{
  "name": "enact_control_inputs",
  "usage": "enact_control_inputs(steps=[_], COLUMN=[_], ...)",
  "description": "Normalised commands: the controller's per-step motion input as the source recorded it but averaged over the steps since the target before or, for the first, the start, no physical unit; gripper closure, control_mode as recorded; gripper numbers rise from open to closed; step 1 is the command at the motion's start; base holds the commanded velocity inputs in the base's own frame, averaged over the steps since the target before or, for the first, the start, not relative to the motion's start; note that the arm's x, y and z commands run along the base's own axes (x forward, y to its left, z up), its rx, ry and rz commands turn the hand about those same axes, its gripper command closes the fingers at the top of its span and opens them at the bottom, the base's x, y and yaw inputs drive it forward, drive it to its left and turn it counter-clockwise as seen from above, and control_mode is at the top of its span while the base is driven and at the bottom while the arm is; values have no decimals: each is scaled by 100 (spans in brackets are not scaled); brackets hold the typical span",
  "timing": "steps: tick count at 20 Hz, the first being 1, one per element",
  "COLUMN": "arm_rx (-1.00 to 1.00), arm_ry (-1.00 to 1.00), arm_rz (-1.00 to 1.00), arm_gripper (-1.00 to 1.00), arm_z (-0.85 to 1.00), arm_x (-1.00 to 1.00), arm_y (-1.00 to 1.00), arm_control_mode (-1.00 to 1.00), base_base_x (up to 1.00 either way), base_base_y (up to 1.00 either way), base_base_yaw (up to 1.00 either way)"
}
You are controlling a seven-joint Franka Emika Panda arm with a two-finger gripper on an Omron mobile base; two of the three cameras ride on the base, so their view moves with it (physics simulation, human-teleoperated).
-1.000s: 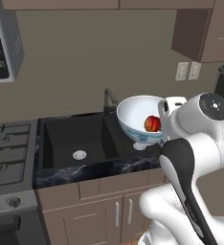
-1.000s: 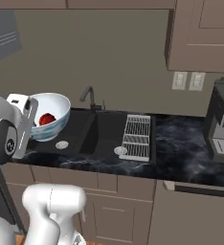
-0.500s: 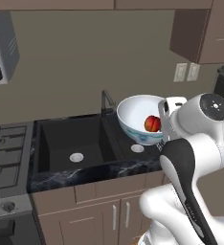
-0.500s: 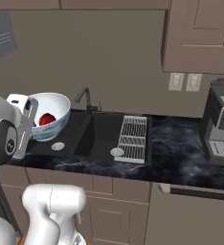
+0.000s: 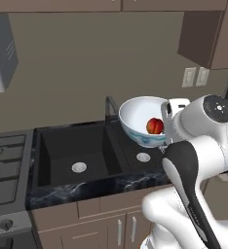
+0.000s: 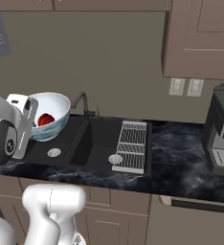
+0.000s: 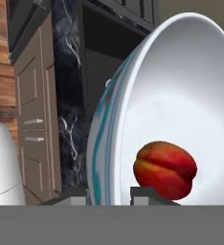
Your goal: Pick the peach from the cabinet and place it in the bowl. Then pick the bowl and place it in the sink. Then turn on the sink facuet.
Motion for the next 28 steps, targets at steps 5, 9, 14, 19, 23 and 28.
enact_control_inputs(steps=[5,9,14,19,23,28], arm_rx=[0,0,0,0,0,0], arm_ry=[0,0,0,0,0,0], arm_rz=[0,0,0,0,0,0], arm_gripper=[100,100,100,100,100,100], arm_z=[0,0,0,0,0,0], arm_x=[0,0,0,0,0,0], arm_y=[0,0,0,0,0,0], arm_control_mode=[100,100,100,100,100,100], base_base_x=[47,51,35,9,-5,-7], base_base_y=[0,0,0,-2,-21,-17], base_base_yaw=[0,0,0,0,0,0])
